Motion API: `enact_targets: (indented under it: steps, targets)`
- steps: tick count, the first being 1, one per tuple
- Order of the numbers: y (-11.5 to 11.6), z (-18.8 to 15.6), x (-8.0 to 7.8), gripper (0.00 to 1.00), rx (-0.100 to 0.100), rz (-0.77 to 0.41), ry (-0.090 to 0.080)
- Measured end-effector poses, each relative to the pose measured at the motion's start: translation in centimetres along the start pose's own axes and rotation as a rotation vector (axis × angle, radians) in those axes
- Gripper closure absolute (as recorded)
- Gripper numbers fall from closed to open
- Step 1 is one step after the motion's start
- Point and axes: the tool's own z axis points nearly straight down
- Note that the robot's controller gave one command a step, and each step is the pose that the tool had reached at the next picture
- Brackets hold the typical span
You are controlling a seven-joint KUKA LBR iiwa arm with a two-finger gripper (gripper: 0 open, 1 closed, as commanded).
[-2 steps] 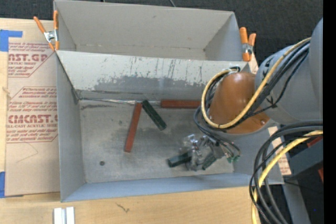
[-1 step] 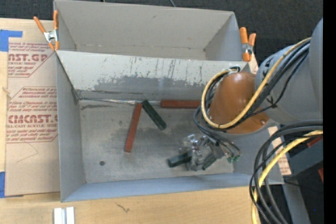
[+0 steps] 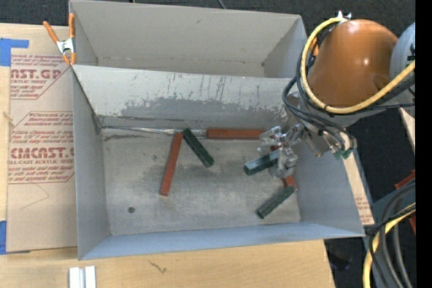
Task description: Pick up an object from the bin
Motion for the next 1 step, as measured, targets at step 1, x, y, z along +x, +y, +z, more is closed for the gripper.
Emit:
enact_targets:
  steps: [1]
  targets:
    - [0.02, 0.06, 0.03, 1.0, -0.001, 0.0, 0.001]
